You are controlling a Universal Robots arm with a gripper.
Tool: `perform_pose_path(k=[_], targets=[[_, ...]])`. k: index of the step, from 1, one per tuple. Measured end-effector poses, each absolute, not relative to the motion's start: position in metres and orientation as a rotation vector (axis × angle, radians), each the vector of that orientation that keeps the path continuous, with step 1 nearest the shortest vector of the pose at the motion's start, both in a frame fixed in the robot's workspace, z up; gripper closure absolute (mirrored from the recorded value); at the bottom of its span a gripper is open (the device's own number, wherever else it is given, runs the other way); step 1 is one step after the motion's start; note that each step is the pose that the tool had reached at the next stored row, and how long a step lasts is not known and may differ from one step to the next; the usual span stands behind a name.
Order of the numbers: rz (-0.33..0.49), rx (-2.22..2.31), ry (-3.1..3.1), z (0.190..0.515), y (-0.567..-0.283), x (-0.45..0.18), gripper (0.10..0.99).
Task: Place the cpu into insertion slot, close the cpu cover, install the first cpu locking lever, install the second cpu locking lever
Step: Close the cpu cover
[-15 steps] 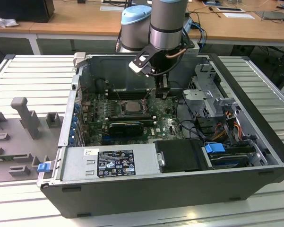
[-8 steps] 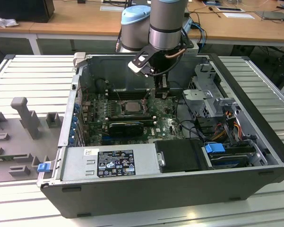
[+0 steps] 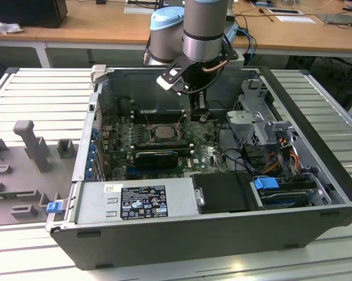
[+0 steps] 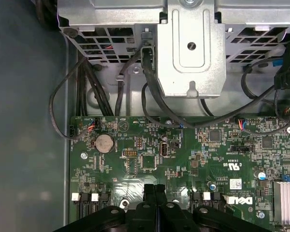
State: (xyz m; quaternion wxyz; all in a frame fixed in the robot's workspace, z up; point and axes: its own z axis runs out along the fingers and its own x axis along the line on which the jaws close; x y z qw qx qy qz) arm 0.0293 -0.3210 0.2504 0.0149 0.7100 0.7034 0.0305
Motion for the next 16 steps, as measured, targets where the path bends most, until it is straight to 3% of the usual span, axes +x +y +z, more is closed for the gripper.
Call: perform_pose_path(k=[16], targets=[[0.095, 2.209, 2.189, 0.2504, -0.3210, 0.0230, 0.980]])
